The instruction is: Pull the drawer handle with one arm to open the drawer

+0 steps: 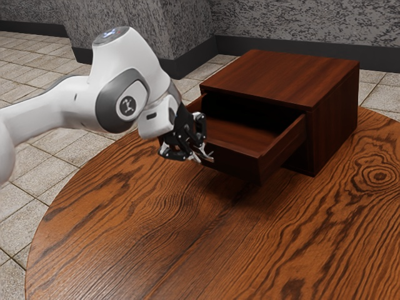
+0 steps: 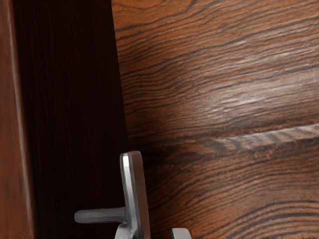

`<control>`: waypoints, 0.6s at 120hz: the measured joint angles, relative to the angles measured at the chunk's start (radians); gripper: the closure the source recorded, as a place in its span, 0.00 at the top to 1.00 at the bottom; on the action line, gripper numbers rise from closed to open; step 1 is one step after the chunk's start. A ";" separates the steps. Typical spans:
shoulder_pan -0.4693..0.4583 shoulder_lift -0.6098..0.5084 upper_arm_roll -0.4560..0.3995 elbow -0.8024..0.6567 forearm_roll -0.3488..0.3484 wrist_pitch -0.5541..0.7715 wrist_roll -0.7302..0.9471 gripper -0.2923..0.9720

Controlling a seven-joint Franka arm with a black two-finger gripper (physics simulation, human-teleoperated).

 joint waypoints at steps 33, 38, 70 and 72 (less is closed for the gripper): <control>0.002 -0.035 -0.001 0.001 0.002 -0.007 0.001 0.33; -0.006 -0.076 -0.001 0.001 0.002 -0.017 0.000 0.35; -0.040 -0.207 0.057 0.188 0.174 -0.475 -0.255 0.59; -0.039 -0.207 0.058 0.190 0.178 -0.496 -0.277 0.61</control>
